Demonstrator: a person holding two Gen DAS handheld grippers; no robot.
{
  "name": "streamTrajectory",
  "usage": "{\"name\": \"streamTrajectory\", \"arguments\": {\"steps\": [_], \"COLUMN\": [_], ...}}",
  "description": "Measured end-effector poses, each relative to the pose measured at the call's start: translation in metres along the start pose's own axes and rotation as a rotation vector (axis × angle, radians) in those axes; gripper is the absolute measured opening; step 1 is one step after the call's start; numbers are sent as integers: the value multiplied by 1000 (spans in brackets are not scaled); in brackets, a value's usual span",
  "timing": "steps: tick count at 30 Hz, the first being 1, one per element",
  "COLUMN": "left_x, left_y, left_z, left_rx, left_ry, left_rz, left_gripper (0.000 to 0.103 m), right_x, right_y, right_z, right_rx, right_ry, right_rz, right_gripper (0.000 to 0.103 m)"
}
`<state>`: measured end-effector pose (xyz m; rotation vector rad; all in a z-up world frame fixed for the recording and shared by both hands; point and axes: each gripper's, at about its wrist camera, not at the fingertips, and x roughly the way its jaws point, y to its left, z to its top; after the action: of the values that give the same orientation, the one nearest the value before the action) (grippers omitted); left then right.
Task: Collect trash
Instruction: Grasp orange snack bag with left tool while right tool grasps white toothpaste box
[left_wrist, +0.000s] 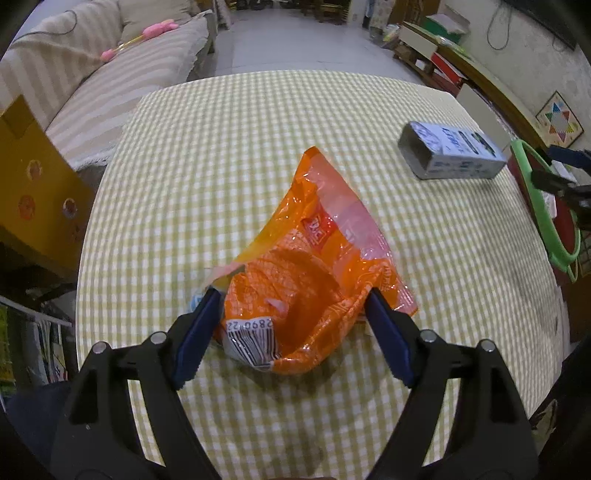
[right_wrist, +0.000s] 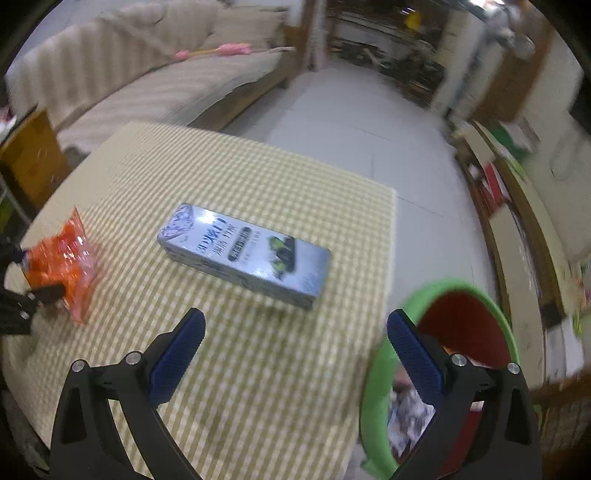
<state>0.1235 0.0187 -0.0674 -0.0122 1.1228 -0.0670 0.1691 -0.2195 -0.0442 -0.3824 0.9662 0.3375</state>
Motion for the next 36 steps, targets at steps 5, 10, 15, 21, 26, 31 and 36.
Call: {"name": "streamTrajectory", "arguments": {"steps": [5,10,15,21,26,31,36], "left_x": [-1,2,5,6,7,7,7], "left_y": [7,7,3,1,0,-1,-1], "left_z": [2,3,2,5,5,4,4], "left_rx": [-25,-44,-46,-32,-30,-30,-25], "left_ry": [-5,-1,6,8,9,8,8], "left_rz": [-21,-38,-44,-48,-46,-49,-56], "left_gripper": [77,77,77,77,77,77,77], "right_x": [28,63,89,100,101,91,76], "right_y": [6,9,11,16,29,33,36], "right_z": [17,28,31,32,35,30,16], "right_rx": [-64,-164,-220,-249,-284,-298,-314], "right_ry": [7,72,109,121,106,123,174], "right_rz": [33,54,44,3,-44,-65,-96], "right_gripper": [96,96,97,97,96,86,65]}}
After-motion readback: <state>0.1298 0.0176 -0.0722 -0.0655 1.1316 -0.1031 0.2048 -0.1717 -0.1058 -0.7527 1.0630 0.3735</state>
